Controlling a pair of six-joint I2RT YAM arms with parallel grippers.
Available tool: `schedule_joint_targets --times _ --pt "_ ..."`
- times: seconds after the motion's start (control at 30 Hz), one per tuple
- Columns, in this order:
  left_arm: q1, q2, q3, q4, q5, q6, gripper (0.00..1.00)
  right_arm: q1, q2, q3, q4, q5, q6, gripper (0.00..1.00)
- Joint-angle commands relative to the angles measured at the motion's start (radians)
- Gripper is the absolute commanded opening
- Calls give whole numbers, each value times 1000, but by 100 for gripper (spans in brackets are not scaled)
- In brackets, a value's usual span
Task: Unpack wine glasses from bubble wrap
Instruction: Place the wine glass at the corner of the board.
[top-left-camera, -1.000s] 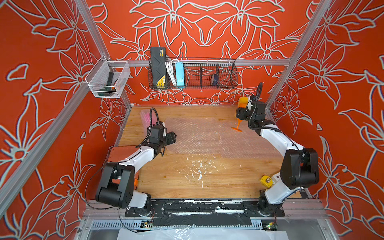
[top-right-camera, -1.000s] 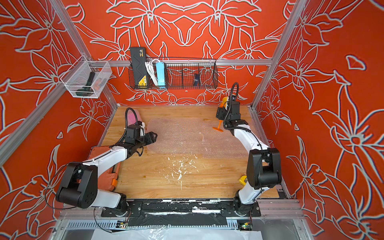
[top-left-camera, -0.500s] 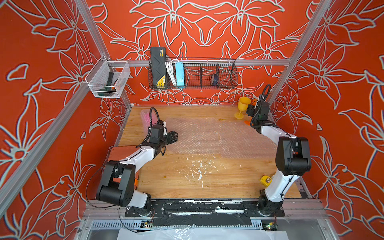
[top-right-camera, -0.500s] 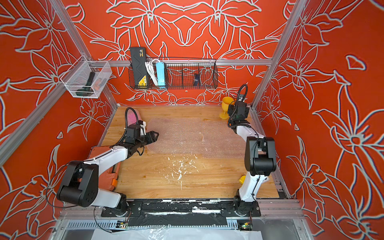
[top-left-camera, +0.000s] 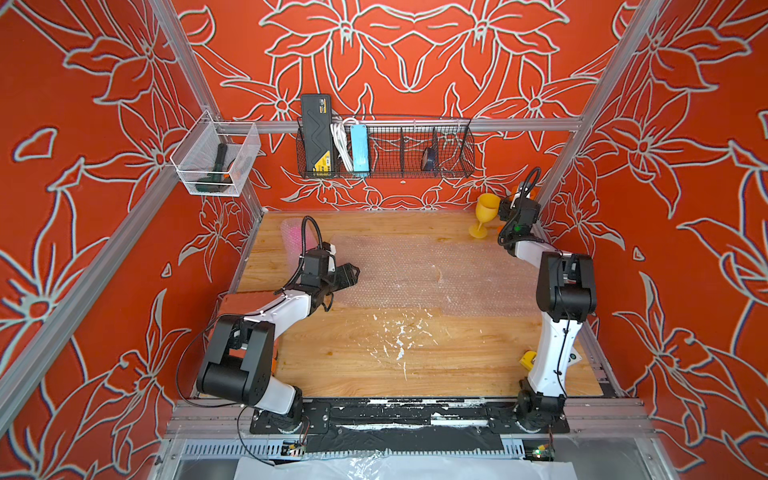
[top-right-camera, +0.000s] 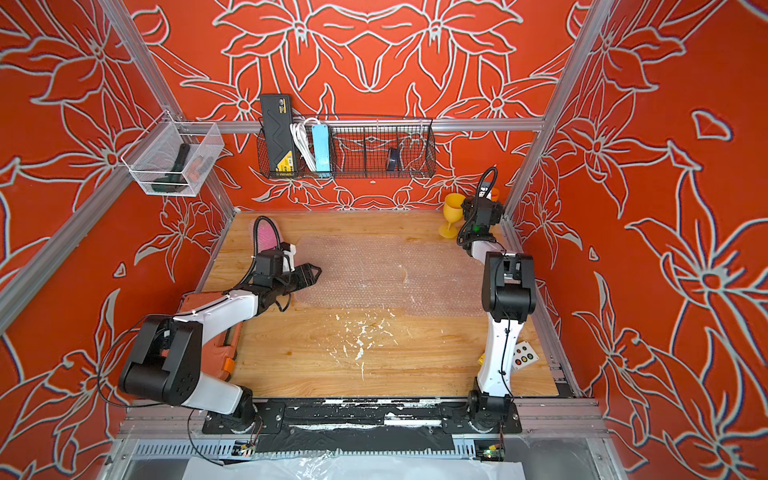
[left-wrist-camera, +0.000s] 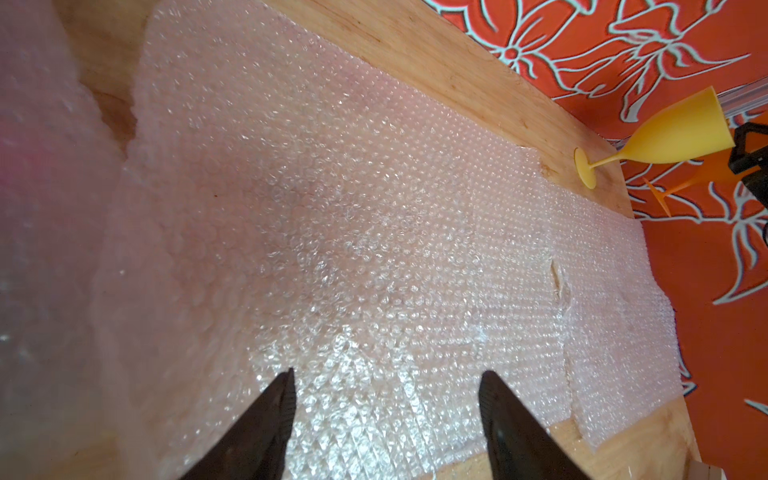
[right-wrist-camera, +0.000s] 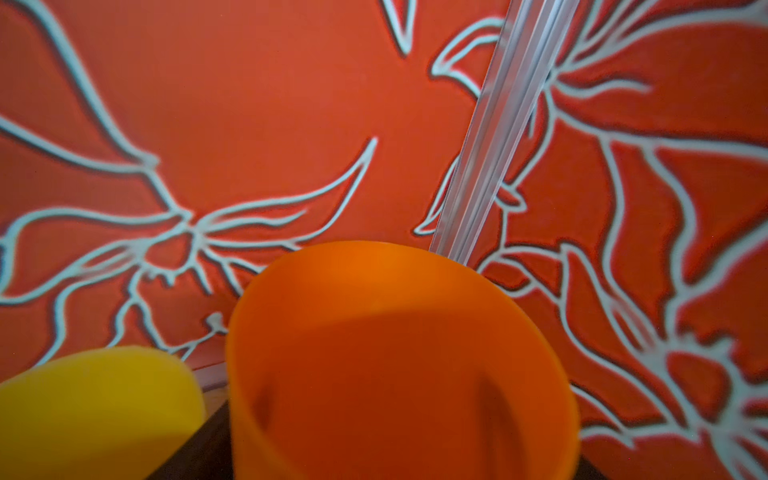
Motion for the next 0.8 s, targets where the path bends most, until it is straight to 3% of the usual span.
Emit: schedule_joint_targets --times 0.0,0.77 --pt "5 16 33 16 18 -6 69 -11 49 64 87 -15 -80 82" --pt "5 20 52 -21 11 4 69 -81 214 190 93 -151 -67 87"
